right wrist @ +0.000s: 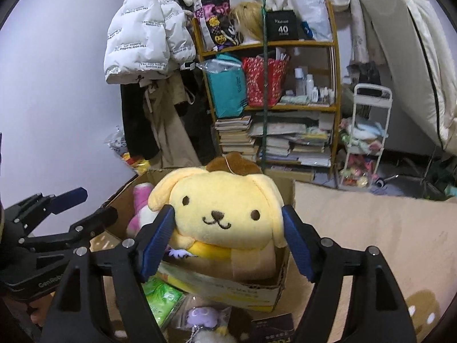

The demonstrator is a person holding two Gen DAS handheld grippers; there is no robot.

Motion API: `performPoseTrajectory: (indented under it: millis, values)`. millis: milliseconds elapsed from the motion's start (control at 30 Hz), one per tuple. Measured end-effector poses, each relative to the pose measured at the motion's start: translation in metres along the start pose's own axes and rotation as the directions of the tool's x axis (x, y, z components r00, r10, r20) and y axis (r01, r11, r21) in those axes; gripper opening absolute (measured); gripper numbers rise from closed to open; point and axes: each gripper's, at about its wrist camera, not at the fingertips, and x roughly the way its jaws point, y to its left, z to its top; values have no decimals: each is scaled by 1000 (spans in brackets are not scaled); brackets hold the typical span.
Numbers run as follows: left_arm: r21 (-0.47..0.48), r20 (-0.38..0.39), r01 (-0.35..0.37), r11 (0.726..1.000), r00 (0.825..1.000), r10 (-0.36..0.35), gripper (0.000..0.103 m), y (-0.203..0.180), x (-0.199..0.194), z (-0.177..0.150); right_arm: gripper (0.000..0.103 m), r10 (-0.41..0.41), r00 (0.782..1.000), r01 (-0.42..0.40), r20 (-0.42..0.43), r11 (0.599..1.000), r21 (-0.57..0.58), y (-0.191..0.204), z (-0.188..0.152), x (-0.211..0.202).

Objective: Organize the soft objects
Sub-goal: 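Open both grippers to drop the bear and dog plush into the box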

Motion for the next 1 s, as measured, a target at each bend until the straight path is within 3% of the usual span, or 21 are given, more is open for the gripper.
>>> performPoseTrajectory:
  millis: [100,200,500,567,667,767,1000]
  values:
    - [-8,-34,-4,1000,999,4,68,4,-1,-2,80,19,1000,-19,-6,1000,18,-1,-1,-3]
    - [-7,-52,-13,1000,999,13,74,6,-7,-5,89,19,1000,-19,-2,1000,12,2,-1,-8]
    - [-58,-45,-40,997,998,37,89,16,-40,-4,91,43,999,-43,11,999,-8,21,-6,-44]
    - [-95,-48,-27,995,999,22,90,20,-48,-6,98,48,999,-48,16,999,2,22,-7,-53]
    - [-120,-58,-15,993,998,8,93,25,-59,-10,99,57,998,-57,21,998,10,21,-8,-66]
    - [-116,-60,-33,993,998,27,97,25,-69,-13,99,91,996,-91,-13,996,3,20,-7,-75]
    - [-86,-61,-43,995,997,38,99,19,-87,-19,103,80,996,-79,-39,996,30,15,-16,-96]
